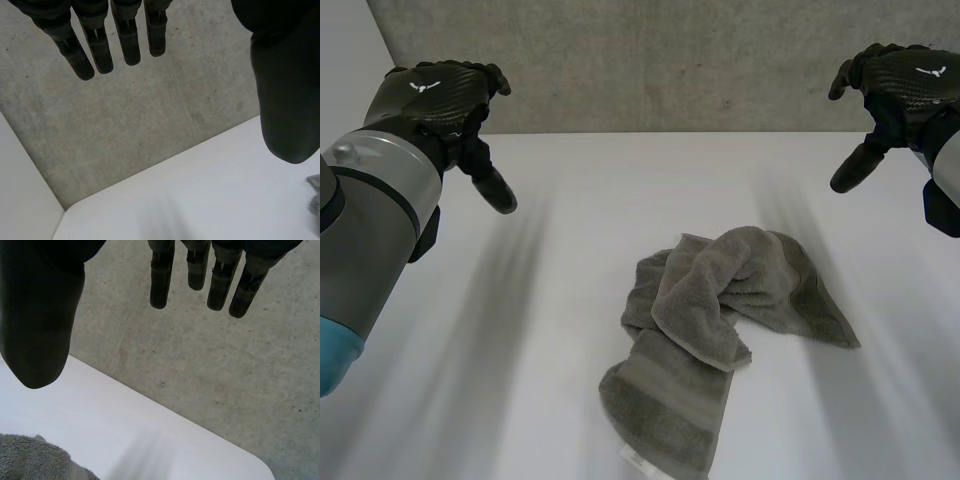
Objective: Fold the towel.
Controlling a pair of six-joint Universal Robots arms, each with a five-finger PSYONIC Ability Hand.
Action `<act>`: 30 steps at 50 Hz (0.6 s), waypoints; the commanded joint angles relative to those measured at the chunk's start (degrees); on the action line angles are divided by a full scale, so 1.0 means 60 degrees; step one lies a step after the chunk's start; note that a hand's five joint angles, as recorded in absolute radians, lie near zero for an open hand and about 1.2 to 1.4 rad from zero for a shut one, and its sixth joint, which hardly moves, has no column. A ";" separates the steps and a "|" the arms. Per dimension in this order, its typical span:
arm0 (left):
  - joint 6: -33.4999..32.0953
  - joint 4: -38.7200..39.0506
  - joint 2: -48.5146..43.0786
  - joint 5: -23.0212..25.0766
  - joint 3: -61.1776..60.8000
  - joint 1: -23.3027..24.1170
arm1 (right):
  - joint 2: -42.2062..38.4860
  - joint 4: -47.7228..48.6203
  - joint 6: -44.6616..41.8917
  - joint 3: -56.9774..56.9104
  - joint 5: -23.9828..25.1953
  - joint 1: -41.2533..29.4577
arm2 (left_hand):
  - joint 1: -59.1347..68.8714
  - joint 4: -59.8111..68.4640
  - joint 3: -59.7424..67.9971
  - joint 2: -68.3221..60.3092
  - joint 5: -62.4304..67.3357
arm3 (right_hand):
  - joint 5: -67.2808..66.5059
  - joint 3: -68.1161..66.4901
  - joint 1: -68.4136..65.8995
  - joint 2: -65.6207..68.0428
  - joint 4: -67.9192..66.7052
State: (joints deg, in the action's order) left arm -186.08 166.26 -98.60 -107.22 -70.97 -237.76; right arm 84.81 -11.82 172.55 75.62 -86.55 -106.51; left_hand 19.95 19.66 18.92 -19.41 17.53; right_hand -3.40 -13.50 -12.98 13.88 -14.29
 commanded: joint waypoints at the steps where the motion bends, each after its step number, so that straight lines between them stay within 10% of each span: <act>1: 0.0060 -0.0039 0.0013 0.0072 -0.0211 0.0002 | 0.0015 0.0022 -0.0032 -0.0064 0.0011 0.0013 | -0.0726 -0.0677 -0.0554 0.0636 -0.1990 | 0.0566 0.0584 0.0496 -0.0647 0.0715; 13: 0.0090 -0.0009 0.0438 0.1361 -0.2806 0.0559 | -0.1358 -0.0753 -0.3280 -0.0780 0.3920 0.0101 | 0.0648 0.0697 0.0821 -0.0738 -0.0616 | 0.0566 0.0584 0.0496 -0.0647 0.0715; 30: 0.1540 0.0767 -0.2009 0.1654 -0.3743 0.2097 | -0.5007 -0.1472 -0.7282 -0.2203 0.3908 -0.0147 | 0.0340 0.0389 0.0512 -0.0430 -0.0924 | 0.0566 0.0584 0.0496 -0.0647 0.0715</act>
State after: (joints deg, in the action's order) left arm -178.10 169.04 -105.62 -97.05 -95.15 -226.40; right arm 59.61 -19.54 133.86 62.98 -62.24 -106.65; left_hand 26.03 25.96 26.08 -25.85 25.55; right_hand -3.40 -13.50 -12.97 13.88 -14.29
